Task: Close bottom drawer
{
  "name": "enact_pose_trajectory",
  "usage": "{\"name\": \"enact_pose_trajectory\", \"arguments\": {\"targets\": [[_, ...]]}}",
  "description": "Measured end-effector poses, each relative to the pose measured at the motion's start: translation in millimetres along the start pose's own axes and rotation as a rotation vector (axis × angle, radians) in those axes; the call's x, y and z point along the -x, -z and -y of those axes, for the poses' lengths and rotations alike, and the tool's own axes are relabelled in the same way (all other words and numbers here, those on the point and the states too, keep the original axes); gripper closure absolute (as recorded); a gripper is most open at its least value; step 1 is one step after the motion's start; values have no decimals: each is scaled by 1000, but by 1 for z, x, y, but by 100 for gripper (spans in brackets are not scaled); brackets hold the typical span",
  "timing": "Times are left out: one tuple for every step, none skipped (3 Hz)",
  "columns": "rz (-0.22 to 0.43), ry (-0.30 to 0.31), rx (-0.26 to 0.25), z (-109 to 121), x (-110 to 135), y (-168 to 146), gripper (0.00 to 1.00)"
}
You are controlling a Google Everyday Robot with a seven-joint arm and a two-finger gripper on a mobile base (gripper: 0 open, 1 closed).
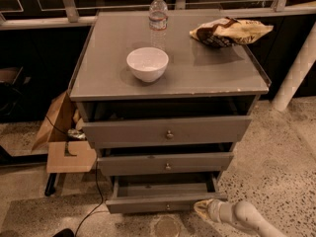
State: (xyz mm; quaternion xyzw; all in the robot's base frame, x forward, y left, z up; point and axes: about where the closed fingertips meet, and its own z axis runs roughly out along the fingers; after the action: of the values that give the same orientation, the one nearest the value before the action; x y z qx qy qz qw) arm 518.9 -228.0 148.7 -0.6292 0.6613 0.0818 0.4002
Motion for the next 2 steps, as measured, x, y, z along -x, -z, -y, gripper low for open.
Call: {"name": "enact_pose_trajectory", "arguments": {"targets": [[7,37,-70,4,1,-2,100],[0,63,-131,10,-1,-7,100]]}}
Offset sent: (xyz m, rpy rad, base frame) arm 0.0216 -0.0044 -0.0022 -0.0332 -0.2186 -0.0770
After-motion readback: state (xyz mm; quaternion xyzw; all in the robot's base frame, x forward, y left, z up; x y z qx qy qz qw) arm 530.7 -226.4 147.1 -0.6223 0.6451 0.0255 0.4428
